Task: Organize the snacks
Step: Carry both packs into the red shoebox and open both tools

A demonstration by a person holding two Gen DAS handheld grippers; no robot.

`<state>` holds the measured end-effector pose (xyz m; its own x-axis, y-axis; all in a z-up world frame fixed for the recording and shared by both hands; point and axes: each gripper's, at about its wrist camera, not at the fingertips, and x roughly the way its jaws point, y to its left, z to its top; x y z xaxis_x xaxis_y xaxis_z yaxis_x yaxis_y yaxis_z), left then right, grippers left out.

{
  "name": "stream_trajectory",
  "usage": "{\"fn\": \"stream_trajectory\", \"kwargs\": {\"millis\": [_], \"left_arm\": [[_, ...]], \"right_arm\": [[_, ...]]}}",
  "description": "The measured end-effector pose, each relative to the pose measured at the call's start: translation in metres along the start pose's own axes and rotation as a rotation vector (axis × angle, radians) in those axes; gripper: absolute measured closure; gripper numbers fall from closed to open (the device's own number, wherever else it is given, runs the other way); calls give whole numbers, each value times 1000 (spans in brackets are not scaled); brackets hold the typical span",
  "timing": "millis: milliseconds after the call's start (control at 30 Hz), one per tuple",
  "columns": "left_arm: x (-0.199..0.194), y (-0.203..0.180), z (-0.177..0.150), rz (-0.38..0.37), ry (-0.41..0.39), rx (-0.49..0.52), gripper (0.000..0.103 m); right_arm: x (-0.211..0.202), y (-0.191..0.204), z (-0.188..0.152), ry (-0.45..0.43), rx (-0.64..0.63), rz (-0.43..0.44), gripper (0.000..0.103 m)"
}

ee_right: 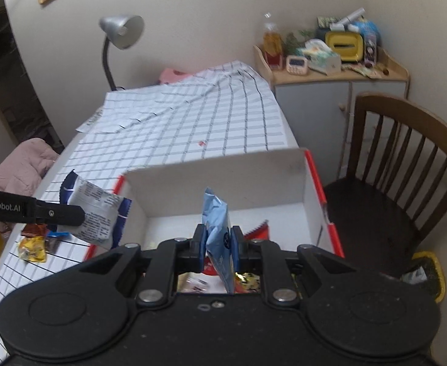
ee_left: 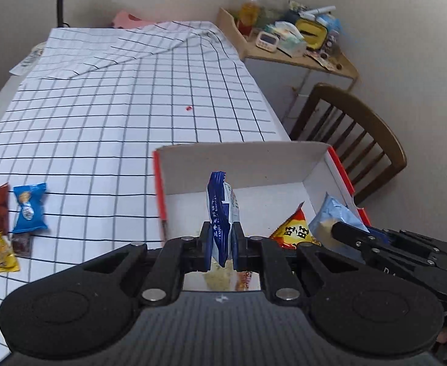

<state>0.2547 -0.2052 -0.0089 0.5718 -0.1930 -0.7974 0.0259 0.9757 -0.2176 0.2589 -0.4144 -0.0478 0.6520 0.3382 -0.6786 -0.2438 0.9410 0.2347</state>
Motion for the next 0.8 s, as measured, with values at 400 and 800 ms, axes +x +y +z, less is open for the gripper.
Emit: {"fn": "stream_trajectory", "kwargs": {"millis": [400, 800], "left_arm": [[57, -19, -18, 18, 113, 42, 91], [71, -21, -35, 55, 165, 62, 91]], "right_arm": [[29, 2, -22, 99, -4, 84, 89], [24, 2, -29, 119, -49, 110, 78]]}}
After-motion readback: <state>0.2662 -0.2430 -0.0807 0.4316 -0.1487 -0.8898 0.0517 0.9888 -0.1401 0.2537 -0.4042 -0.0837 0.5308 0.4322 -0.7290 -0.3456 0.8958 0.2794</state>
